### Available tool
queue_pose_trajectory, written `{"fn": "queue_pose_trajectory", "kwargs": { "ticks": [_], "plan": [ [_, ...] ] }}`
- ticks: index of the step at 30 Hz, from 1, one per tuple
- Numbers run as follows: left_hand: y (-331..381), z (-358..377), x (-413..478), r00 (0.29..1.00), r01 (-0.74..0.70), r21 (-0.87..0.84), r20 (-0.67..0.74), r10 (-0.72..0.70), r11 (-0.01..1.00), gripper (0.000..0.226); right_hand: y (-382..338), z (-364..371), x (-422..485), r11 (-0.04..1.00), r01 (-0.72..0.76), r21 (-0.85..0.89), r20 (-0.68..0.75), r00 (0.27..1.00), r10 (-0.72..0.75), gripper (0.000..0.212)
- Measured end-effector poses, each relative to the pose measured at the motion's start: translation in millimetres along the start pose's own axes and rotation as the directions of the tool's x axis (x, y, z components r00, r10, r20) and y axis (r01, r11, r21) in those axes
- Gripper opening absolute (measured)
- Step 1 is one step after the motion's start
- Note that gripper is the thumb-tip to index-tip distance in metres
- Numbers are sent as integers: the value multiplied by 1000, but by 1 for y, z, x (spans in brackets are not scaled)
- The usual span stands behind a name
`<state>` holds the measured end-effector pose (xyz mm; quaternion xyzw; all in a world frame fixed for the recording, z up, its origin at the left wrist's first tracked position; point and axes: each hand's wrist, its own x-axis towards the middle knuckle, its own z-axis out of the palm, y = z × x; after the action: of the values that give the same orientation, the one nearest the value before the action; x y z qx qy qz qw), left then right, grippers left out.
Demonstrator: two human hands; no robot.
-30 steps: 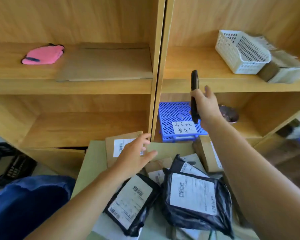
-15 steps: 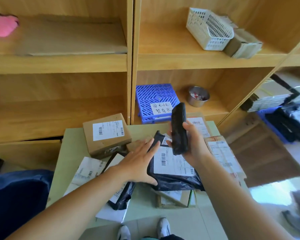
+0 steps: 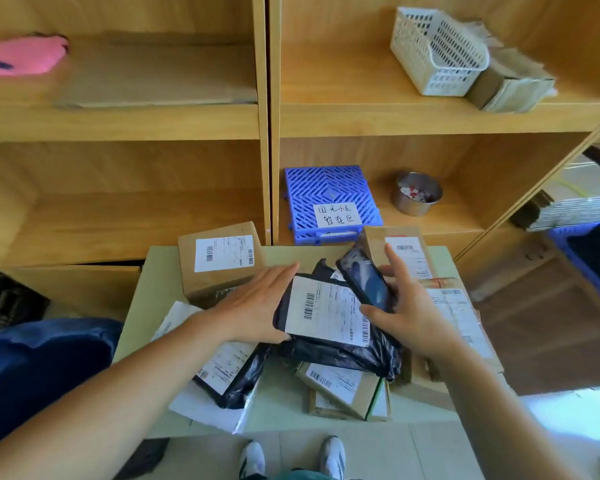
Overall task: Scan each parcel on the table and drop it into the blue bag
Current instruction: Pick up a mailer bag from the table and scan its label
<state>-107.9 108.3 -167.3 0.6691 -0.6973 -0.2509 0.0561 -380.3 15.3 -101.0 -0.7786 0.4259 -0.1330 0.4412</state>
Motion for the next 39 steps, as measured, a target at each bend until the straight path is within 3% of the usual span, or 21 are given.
{"fn": "queue_pose_trajectory", "kwargs": {
  "ticks": [2,4,6,11,21,25,29,33,37,39],
  "plan": [
    [-2,-24,-2,1000,-2,16,-30,2,1000,136,-5,-8,2,899,109,-425,119,991,-64,116],
    [-7,-50,-6,999,-1,91,-51,6,996,134,-10,-10,5,719,211,-663,192,975,-109,120],
    [-11,-73,-12,998,17,193,-60,-6,981,133,-15,-10,6,657,257,-708,222,965,-138,118],
    [-18,-107,-29,997,73,335,-63,-55,939,134,-21,-6,17,644,303,-702,220,953,-208,116],
    [-12,-125,-61,989,140,414,-106,-105,900,133,-34,8,33,655,456,-602,333,889,-314,117],
    [-10,-125,-72,982,176,408,-139,-130,896,132,-33,14,37,747,460,-481,335,883,-328,114],
    [-12,-123,-82,976,208,414,-149,-159,886,133,-21,25,39,933,348,-94,350,889,-296,102],
    [-15,-123,-89,968,246,403,-157,-198,882,133,-12,40,31,949,107,298,408,884,-228,89],
    [-17,-124,-95,959,279,399,-164,-232,873,133,-18,56,25,917,26,399,389,900,-195,75],
    [-19,-126,-97,958,282,398,-166,-234,873,133,-24,58,25,944,103,313,367,903,-221,70]
  ]
}}
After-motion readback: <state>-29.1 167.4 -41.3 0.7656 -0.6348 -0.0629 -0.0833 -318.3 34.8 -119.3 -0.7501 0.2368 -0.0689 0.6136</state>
